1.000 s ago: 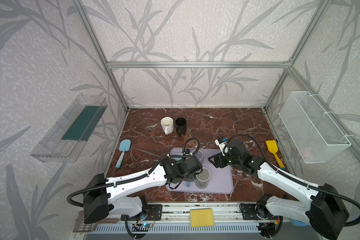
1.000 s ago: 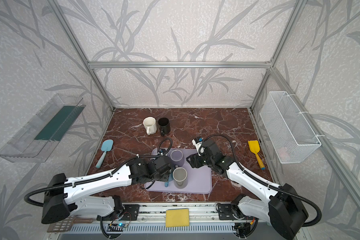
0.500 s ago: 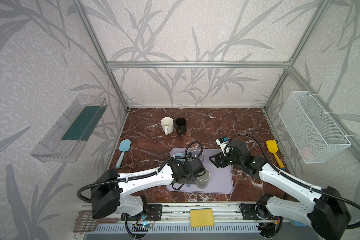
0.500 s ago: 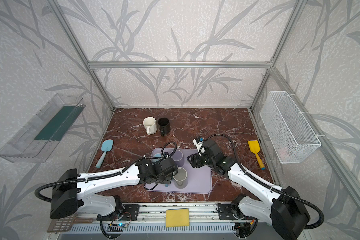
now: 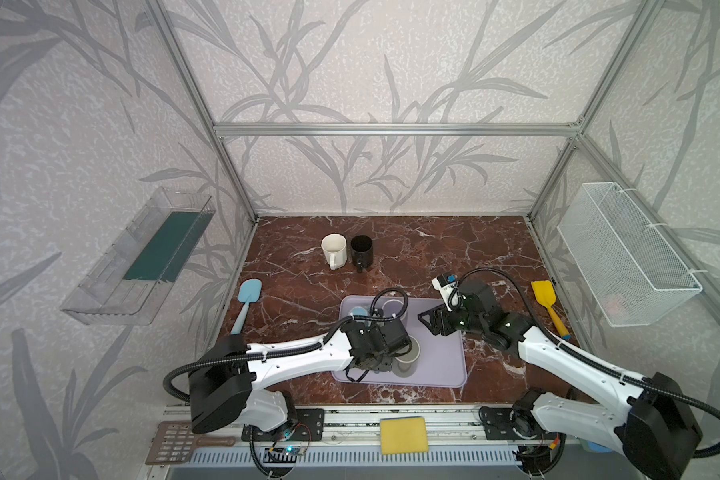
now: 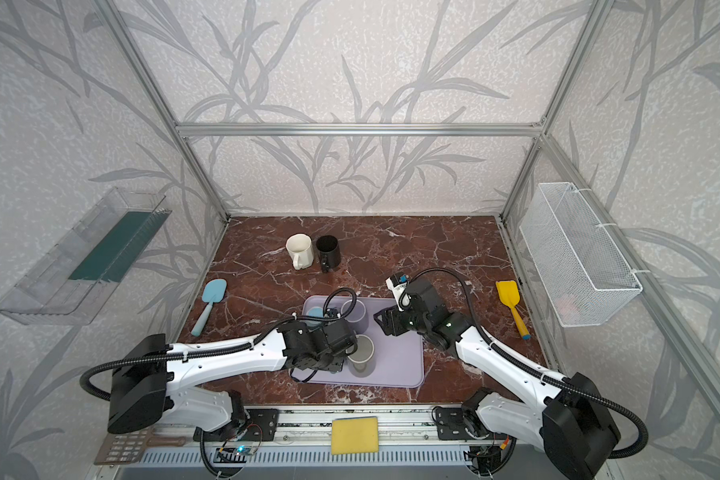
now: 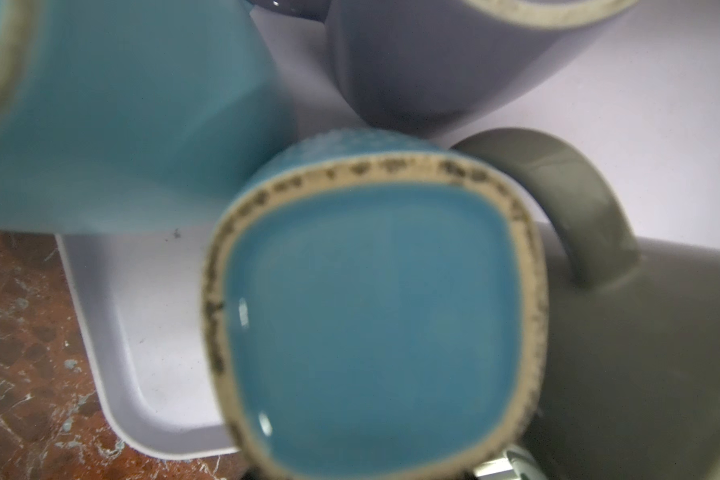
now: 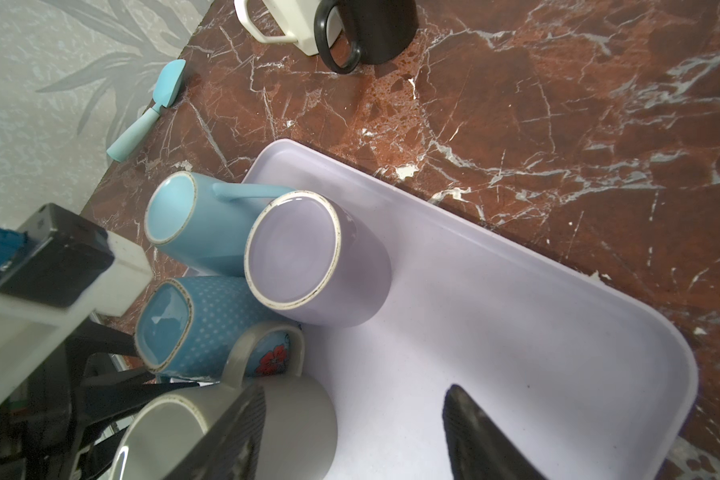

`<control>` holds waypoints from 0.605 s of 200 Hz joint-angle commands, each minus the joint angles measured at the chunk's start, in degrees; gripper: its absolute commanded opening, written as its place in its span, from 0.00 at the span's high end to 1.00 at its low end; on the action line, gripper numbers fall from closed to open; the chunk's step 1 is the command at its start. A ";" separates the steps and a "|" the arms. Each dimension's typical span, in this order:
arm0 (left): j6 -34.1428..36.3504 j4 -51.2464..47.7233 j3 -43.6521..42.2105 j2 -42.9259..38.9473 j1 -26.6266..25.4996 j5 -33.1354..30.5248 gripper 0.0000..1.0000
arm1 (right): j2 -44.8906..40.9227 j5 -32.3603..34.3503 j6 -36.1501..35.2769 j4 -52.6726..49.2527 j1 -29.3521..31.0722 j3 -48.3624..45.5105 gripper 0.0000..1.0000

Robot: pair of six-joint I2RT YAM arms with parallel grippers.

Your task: Turn the mug right side up

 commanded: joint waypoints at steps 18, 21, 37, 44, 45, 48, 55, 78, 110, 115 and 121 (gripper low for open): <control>-0.49 -0.55 -0.50 0.99 -0.22 -1.33 0.71 | -0.87 0.00 -0.76 -1.11 -0.28 0.21 0.32; -0.48 -0.55 -0.55 0.99 -0.13 -1.45 0.72 | -0.99 0.04 -0.76 -1.10 -0.28 0.17 0.32; -0.57 -0.59 -0.53 1.15 -0.21 -1.57 0.76 | -1.43 0.22 -0.68 -1.15 -0.26 -0.17 0.32; -0.55 -0.60 -0.60 1.14 -0.13 -1.58 0.77 | -1.62 0.27 -0.68 -1.26 -0.28 -0.18 0.32; -0.55 -0.59 -0.60 1.20 -0.11 -1.59 0.77 | -1.62 0.27 -0.68 -1.27 -0.28 -0.23 0.32; -0.55 -0.59 -0.62 1.10 -0.11 -1.60 0.78 | -1.72 0.27 -0.68 -1.28 -0.28 -0.20 0.32; -0.55 -0.63 -0.75 1.17 -0.14 -1.59 0.80 | -1.76 0.35 -0.67 -1.29 -0.28 -0.30 0.32; -0.67 -0.40 -1.05 0.96 -0.09 -1.99 0.84 | -1.84 0.35 -0.84 -1.87 -0.37 -0.08 0.32; -0.56 -0.27 -1.27 0.73 -0.22 -2.22 0.89 | -1.50 0.27 -0.59 -1.20 -0.32 -0.14 0.32; -0.56 -0.18 -1.35 0.64 -0.12 -2.28 0.90 | -1.42 0.12 -0.47 -1.27 -0.37 0.01 0.32; -0.41 -0.05 -1.30 0.55 -0.17 -2.29 0.91 | -1.28 -0.06 -0.43 -1.37 -0.37 0.15 0.32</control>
